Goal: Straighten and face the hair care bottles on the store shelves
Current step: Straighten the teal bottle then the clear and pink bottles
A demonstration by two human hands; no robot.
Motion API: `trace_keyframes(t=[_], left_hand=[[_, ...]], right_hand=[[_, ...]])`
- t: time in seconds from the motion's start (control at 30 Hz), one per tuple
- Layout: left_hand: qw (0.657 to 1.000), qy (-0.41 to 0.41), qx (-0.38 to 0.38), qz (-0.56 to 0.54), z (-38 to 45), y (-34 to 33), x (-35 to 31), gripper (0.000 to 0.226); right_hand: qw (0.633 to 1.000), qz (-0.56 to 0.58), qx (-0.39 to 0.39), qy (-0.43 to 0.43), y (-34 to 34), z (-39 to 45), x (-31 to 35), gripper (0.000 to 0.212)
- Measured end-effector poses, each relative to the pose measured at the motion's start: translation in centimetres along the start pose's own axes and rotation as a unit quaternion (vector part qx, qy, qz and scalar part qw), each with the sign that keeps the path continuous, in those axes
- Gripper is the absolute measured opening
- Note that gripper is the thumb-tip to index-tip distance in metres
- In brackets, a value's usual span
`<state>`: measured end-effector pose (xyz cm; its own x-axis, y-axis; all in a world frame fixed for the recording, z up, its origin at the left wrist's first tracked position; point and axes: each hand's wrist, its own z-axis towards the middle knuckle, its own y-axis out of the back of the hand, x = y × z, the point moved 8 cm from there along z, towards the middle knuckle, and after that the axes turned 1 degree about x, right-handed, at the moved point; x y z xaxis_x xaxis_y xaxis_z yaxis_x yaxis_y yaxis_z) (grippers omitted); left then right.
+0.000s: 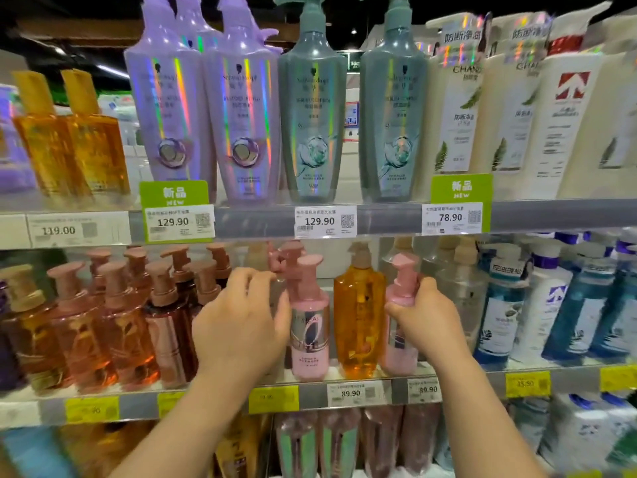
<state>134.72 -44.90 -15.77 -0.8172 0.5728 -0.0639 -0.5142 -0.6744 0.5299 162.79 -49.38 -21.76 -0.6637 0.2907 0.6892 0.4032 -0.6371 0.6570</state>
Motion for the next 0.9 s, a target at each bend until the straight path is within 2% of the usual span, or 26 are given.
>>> trace_keyframes(t=[0.07,0.13,0.2,0.3,0.37,0.47,0.6,0.73,0.9], left_hand=[[0.998,0.058,0.016,0.01,-0.5,-1.3,2.3,0.047],[0.996,0.08,0.043,0.022,-0.4,-2.4,3.5,0.066],[0.99,0.095,0.099,0.042,0.0,-3.8,4.4,0.078],[0.974,0.111,0.192,0.052,0.5,-6.1,5.6,0.081],[0.969,0.109,0.219,0.037,0.8,-6.9,6.1,0.081],[0.97,0.085,0.228,0.016,1.2,-7.0,6.7,0.074],[0.968,0.049,0.239,-0.056,1.2,-6.7,7.1,0.069],[0.952,0.057,0.266,-0.143,-0.3,-6.3,7.1,0.087],[0.952,0.084,0.21,-0.205,-2.0,-4.6,7.3,0.081]], right_hand=[[1.0,-0.005,-0.008,-0.008,0.1,-0.1,0.0,0.038],[1.0,-0.016,-0.014,-0.009,0.6,-0.4,0.1,0.042],[0.999,-0.021,-0.026,-0.006,1.5,-0.8,0.2,0.043],[0.999,-0.029,-0.036,0.001,2.2,-1.8,0.5,0.039],[0.998,-0.042,-0.038,0.008,2.2,-2.6,0.7,0.039],[0.997,-0.065,-0.039,0.01,2.0,-3.6,0.7,0.05],[0.998,-0.025,-0.051,-0.008,2.4,-4.6,0.3,0.061],[0.996,-0.023,-0.081,0.028,4.1,-5.6,2.2,0.053],[0.996,0.039,-0.032,0.069,5.3,-7.4,6.5,0.034]])
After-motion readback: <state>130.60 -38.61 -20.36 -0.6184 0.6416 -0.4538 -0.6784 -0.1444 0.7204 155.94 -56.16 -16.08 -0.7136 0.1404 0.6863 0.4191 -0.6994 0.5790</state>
